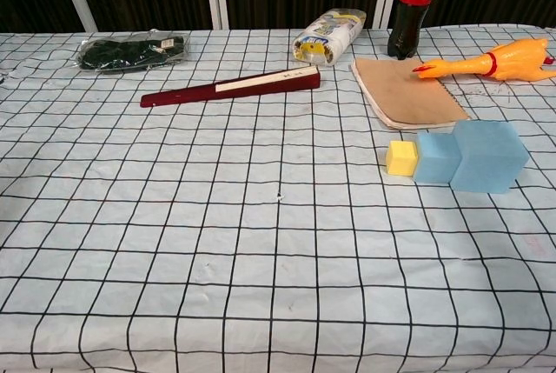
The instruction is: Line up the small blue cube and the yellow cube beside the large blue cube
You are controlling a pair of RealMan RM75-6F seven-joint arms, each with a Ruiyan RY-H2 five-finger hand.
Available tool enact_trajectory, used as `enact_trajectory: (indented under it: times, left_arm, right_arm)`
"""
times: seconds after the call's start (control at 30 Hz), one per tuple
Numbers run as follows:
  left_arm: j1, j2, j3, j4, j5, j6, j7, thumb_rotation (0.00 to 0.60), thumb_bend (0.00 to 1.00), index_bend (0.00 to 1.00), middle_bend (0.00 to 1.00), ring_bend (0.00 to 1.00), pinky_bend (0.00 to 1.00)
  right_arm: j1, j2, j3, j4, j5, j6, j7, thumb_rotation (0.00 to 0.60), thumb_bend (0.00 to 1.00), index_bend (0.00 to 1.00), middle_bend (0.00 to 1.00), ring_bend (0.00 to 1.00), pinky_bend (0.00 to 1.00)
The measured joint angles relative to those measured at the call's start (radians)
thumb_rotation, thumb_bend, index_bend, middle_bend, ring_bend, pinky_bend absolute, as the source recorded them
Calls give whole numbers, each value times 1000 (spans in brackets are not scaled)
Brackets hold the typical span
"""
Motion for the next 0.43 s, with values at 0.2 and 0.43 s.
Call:
enact_trajectory:
  times: [0.2,0.43]
  left_arm:
    - [-5,2,8,0,17,-11,-29,600,11,191,52,0,0]
    - [-22,-1,19,20,35,-43,-43,600,11,191,52,0,0]
  right_arm:
    - [-160,-50,-106,169,-163,164,127,600,292,160,0,0,92]
    - [-239,-106,-128,333,-184,189,218,600,292,150,0,0,92]
